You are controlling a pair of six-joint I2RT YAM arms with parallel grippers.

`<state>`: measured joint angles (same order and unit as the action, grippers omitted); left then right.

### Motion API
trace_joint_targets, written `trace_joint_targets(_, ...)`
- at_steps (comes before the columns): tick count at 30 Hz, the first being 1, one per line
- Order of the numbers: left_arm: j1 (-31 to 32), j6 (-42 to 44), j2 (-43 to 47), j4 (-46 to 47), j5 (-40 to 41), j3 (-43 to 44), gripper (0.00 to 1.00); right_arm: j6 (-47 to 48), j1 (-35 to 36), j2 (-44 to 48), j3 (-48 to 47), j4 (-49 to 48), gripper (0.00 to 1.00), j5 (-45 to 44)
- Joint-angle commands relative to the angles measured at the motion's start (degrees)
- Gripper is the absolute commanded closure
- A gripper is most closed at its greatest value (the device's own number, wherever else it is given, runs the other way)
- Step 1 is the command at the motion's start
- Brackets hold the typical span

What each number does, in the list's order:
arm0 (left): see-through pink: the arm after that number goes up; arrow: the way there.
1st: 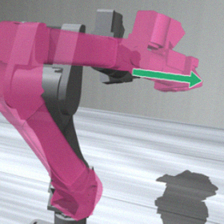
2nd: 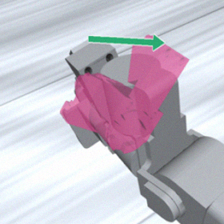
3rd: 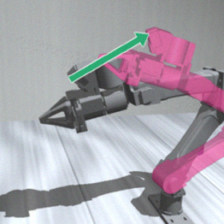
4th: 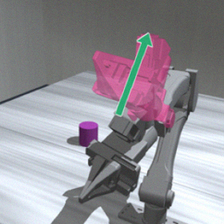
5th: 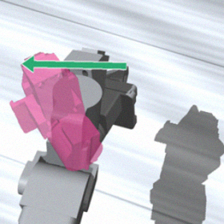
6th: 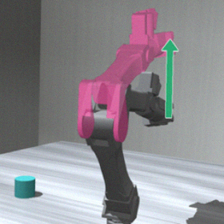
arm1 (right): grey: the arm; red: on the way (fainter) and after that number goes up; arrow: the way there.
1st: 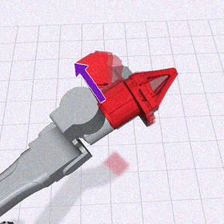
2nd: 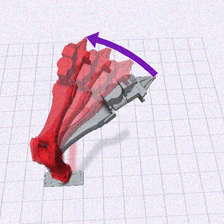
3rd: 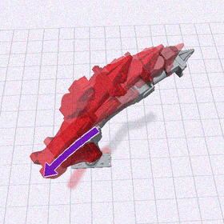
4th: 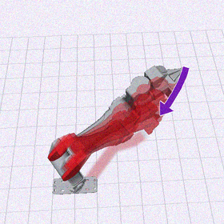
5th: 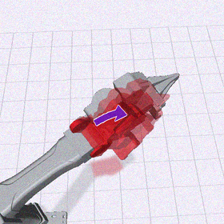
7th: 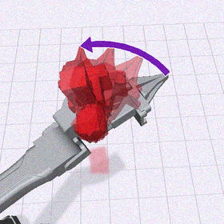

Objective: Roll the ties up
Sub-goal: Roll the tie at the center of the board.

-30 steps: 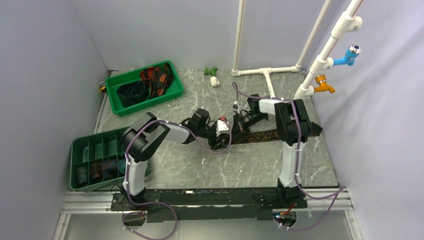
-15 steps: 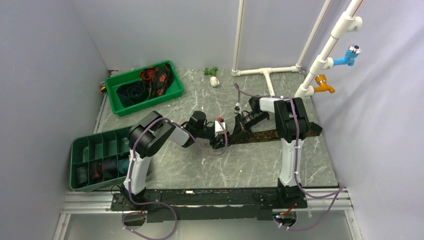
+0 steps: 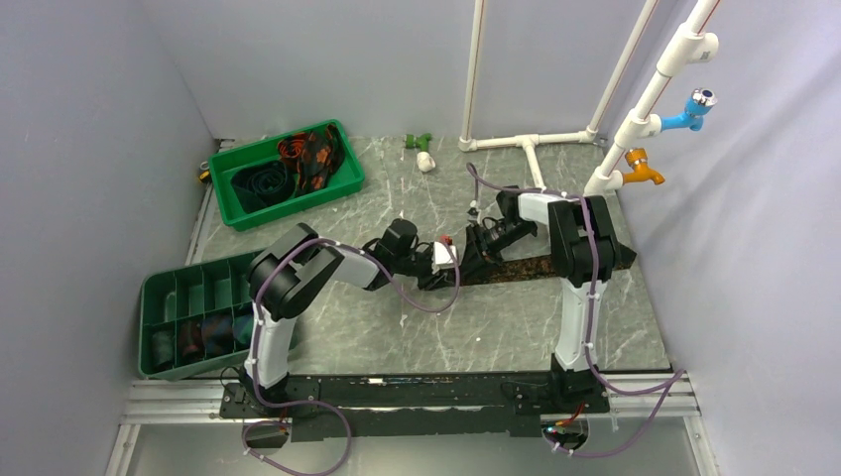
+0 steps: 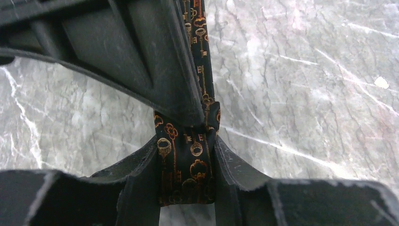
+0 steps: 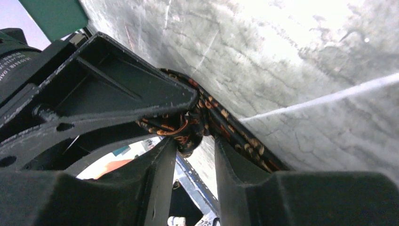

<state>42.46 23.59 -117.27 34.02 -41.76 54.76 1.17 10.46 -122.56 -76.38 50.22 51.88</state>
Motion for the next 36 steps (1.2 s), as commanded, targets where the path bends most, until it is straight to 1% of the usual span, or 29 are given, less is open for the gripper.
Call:
trace_joint_targets(1, -1.08, 1.03, 0.33, -23.4, 6.02, -1.96, 0.75, 1.08, -0.01, 5.57, 2.31, -5.72, 0.6, -3.7)
trace_joint_targets(3, -1.13, -0.19, 0.55, -25.64, 6.68, -1.24, 0.74, 0.63, 0.94, 7.54, 3.3, -5.78, 0.57, -2.04)
trace_joint_targets(6, -1.19, -2.04, 0.47, -27.33, 7.02, -0.18, 0.74, -1.02, 3.02, 8.68, 4.22, -7.5, 0.56, -0.77)
trace_joint_targets(8, -1.08, -2.69, 0.39, -27.53, 6.86, 0.18, 0.74, -3.25, 4.14, 8.24, 4.17, -9.52, 0.56, -1.08)
trace_joint_targets(11, -1.07, -2.32, 0.2, -28.79, 6.86, 0.92, 0.74, -3.83, 4.5, 6.41, 2.81, -11.04, 0.57, -2.13)
trace_joint_targets(12, -1.08, -1.99, 0.27, -29.09, 6.91, 0.95, 0.74, -3.25, 4.48, 5.65, 2.22, -10.83, 0.6, -2.59)
trace_joint_targets(15, -1.2, -1.33, 0.21, -29.96, 6.76, 0.95, 0.74, -1.74, 4.18, 4.27, 1.33, -9.92, 0.86, -5.8)
trace_joint_targets(16, -1.26, -1.2, 0.28, -30.01, 6.52, 0.77, 0.74, -1.7, 3.85, 3.93, 1.3, -9.69, 0.91, -6.71)
trace_joint_targets(17, -1.33, -1.26, 0.29, -29.88, 6.33, 0.59, 0.75, -1.7, 3.36, 3.61, 1.18, -9.37, 0.92, -7.3)
trace_joint_targets(18, -1.58, -1.19, 0.22, -29.88, 6.28, 0.46, 0.75, -0.91, 2.75, 3.18, 1.01, -8.77, 0.89, -7.36)
trace_joint_targets(20, -1.67, -1.04, 0.33, -29.75, 6.4, 0.15, 0.75, 0.58, 1.71, 2.88, 0.62, -7.49, 0.71, -6.39)
trace_joint_targets(21, -1.72, -0.97, 0.45, -29.53, 6.42, 0.02, 0.75, 0.93, 1.45, 3.09, 0.54, -7.23, 0.66, -5.83)
trace_joint_targets(22, -1.76, -0.81, 0.45, -29.83, 6.43, 0.11, 0.75, 1.02, 1.31, 3.49, 0.6, -7.15, 0.63, -5.08)
trace_joint_targets(26, -1.71, -0.03, 0.08, -30.26, 6.36, 0.66, 0.75, 0.47, 1.14, 4.3, 0.12, -6.89, 0.61, -1.15)
trace_joint_targets(28, -1.71, 0.22, -0.26, -30.59, 6.28, 0.97, 0.75, -0.51, 1.17, 4.59, 0.29, -8.06, 0.62, 0.49)
trace_joint_targets(29, -1.74, 0.34, -0.33, -30.63, 6.29, 1.04, 0.75, -0.99, 1.23, 4.65, 0.49, -8.68, 0.64, 0.68)
trace_joint_targets(31, -1.74, 0.52, -0.39, -30.87, 6.22, 1.07, 0.74, -1.08, 1.24, 4.28, 0.85, -9.28, 0.75, -0.01)
trace_joint_targets(32, -1.75, 0.65, -0.34, -30.86, 6.14, 1.01, 0.74, -1.08, 1.3, 3.88, 0.95, -9.36, 0.83, -0.68)
trace_joint_targets(33, -1.7, 0.73, -0.33, -30.89, 6.1, 0.92, 0.73, -1.07, 1.19, 3.57, 1.09, -9.39, 0.93, -1.99)
trace_joint_targets(34, -1.72, 0.95, -0.18, -30.67, 5.95, 0.67, 0.72, -1.07, 1.24, 3.34, 1.56, -9.67, 1.0, -3.55)
trace_joint_targets(35, -1.78, 0.96, 0.03, -30.21, 5.76, 0.26, 0.65, -1.08, 1.23, 3.22, 2.1, -9.96, 1.0, -5.11)
trace_joint_targets(36, -1.99, 0.93, 0.35, -29.24, 5.34, -0.41, 0.54, -1.08, 1.23, 2.96, 2.49, -10.08, 1.0, -6.85)
